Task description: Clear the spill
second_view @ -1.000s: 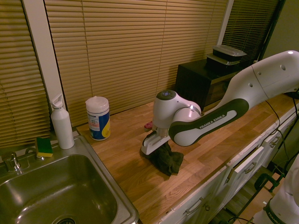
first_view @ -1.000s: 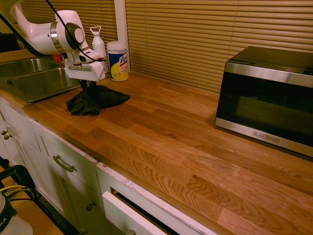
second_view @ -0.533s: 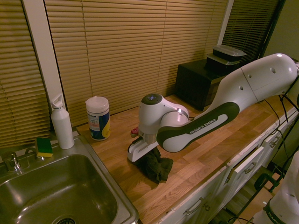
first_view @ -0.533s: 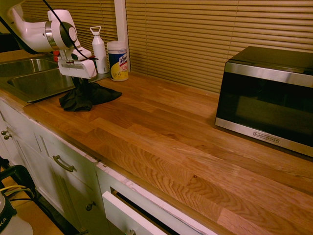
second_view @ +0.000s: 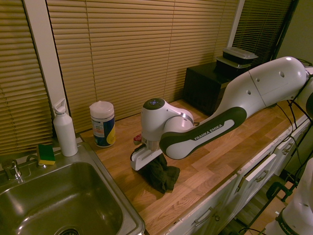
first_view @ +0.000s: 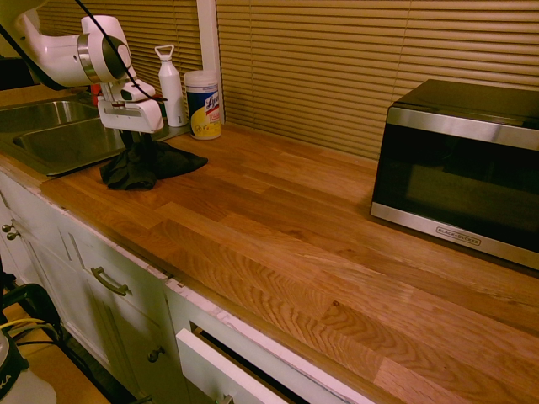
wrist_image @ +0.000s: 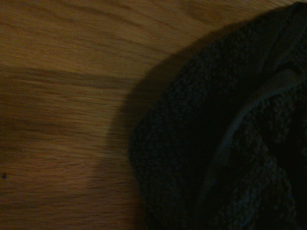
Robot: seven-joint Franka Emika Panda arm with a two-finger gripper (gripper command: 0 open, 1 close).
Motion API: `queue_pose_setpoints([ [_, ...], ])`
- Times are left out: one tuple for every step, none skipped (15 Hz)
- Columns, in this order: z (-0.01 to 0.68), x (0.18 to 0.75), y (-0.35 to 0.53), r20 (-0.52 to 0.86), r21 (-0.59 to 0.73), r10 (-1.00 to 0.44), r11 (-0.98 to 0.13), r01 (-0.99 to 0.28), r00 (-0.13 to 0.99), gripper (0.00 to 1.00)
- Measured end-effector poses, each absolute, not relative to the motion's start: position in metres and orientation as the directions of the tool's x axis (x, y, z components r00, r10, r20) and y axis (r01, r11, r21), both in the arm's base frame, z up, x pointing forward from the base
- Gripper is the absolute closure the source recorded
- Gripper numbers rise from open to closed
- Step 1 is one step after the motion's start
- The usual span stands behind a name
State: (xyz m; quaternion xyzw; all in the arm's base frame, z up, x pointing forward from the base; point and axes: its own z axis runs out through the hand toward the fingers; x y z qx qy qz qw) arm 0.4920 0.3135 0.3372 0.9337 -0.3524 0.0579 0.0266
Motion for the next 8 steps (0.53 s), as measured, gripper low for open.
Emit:
queue_pose_setpoints([
  [0.338, 0.492, 0.315, 0.127, 0.007, -0.654, -0.751, -0.660, 0.745, 0.00],
  [0.340, 0.492, 0.316, 0.129, 0.003, -0.653, -0.752, -0.659, 0.746, 0.00],
  [0.345, 0.492, 0.316, 0.132, -0.003, -0.654, -0.752, -0.659, 0.745, 0.00],
  [0.353, 0.491, 0.316, 0.138, -0.012, -0.655, -0.751, -0.660, 0.743, 0.00],
  [0.363, 0.491, 0.315, 0.146, -0.023, -0.656, -0.751, -0.660, 0.741, 0.00],
  [0.376, 0.489, 0.313, 0.156, -0.031, -0.659, -0.748, -0.663, 0.736, 0.00],
  [0.391, 0.486, 0.311, 0.167, -0.037, -0.663, -0.744, -0.667, 0.730, 0.00],
  [0.404, 0.484, 0.309, 0.176, -0.042, -0.666, -0.741, -0.671, 0.725, 0.00],
])
